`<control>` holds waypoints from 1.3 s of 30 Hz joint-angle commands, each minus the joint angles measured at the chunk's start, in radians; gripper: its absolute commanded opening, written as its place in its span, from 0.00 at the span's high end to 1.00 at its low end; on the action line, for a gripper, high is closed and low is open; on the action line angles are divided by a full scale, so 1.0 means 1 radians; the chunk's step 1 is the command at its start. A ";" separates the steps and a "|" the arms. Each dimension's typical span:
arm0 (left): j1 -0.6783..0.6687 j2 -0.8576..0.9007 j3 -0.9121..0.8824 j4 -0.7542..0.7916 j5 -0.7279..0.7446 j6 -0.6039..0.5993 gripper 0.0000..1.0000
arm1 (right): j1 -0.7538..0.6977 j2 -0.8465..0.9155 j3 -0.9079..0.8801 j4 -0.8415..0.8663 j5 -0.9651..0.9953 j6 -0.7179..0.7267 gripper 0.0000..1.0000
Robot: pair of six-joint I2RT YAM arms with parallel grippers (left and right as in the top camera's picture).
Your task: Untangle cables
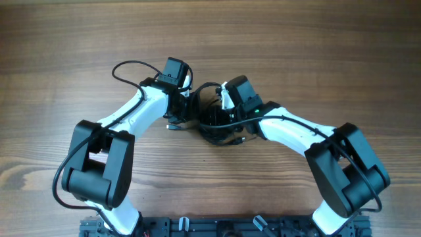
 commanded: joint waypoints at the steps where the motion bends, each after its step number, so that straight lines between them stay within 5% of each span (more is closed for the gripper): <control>1: 0.000 0.019 -0.008 0.007 0.013 0.018 0.96 | 0.010 -0.026 -0.011 -0.010 0.024 -0.021 0.75; 24: 0.000 0.019 -0.008 0.008 0.013 0.018 0.96 | 0.131 -0.024 -0.011 -0.052 0.554 0.539 0.78; 29: 0.000 0.019 -0.008 0.008 0.012 0.018 0.96 | 0.111 -0.026 -0.011 -0.181 0.620 0.521 0.83; 39: 0.000 0.019 -0.008 0.011 0.013 0.018 0.96 | 0.116 0.041 -0.011 0.001 0.508 0.474 0.85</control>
